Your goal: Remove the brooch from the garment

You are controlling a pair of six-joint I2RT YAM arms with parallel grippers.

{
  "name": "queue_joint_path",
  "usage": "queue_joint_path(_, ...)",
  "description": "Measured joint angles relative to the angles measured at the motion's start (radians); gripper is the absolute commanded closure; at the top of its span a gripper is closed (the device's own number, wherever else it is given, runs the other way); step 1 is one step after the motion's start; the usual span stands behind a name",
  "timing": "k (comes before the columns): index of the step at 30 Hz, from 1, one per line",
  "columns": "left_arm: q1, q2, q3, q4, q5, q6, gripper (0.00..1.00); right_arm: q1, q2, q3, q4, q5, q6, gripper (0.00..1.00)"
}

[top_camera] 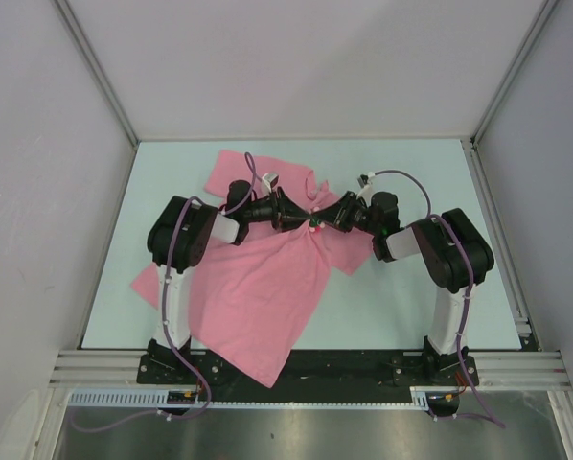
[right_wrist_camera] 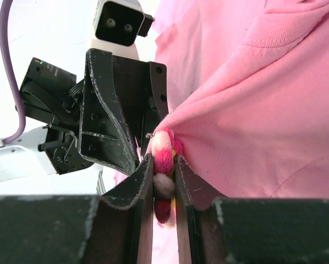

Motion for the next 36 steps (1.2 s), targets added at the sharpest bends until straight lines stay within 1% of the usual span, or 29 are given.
queue_joint_path(3,0.001,0.000,0.000,0.009,0.003,-0.003,0.55,0.000,0.000,-0.001,0.009,-0.001,0.002,1.00)
queue_joint_path(6,0.001,0.000,0.000,0.010,0.003,-0.009,0.56,0.000,0.000,-0.002,0.011,-0.002,0.002,1.00)
queue_joint_path(8,0.001,0.000,0.000,0.008,0.003,-0.009,0.60,0.000,0.000,-0.002,0.012,-0.002,0.002,1.00)
queue_joint_path(9,0.001,0.000,0.000,0.006,0.003,-0.008,0.62,0.000,0.000,-0.002,0.012,-0.003,0.001,1.00)
queue_joint_path(10,0.001,0.000,0.001,0.000,0.003,-0.007,0.67,0.000,0.000,-0.002,0.013,-0.003,0.001,1.00)
queue_joint_path(13,0.002,0.000,0.005,-0.038,0.003,0.013,0.73,0.001,0.000,-0.003,0.011,0.000,-0.001,1.00)
queue_joint_path(18,0.002,0.000,0.011,-0.092,0.004,0.054,0.80,0.003,0.008,-0.009,0.012,0.002,-0.002,1.00)
queue_joint_path(22,0.002,0.000,0.011,-0.109,0.003,0.067,0.83,0.003,0.014,-0.010,0.012,0.002,-0.002,1.00)
queue_joint_path(24,0.002,-0.001,0.011,-0.121,0.003,0.080,0.86,0.003,0.015,-0.011,0.011,0.002,-0.002,1.00)
queue_joint_path(26,0.002,-0.009,0.011,-0.151,-0.002,0.106,0.86,0.003,0.015,-0.012,0.006,0.004,-0.002,1.00)
queue_joint_path(28,0.000,-0.033,0.011,-0.230,-0.019,0.169,0.77,0.004,0.015,-0.015,-0.004,0.005,-0.008,1.00)
queue_joint_path(30,-0.004,-0.065,0.034,-0.378,-0.049,0.265,0.66,0.010,0.009,-0.015,-0.038,0.017,-0.035,1.00)
queue_joint_path(33,-0.016,-0.109,0.105,-0.614,-0.122,0.437,0.61,0.024,-0.048,-0.014,-0.167,0.064,-0.124,1.00)
queue_joint_path(36,-0.021,-0.144,0.143,-0.737,-0.180,0.533,0.61,0.046,-0.119,0.001,-0.304,0.121,-0.219,1.00)
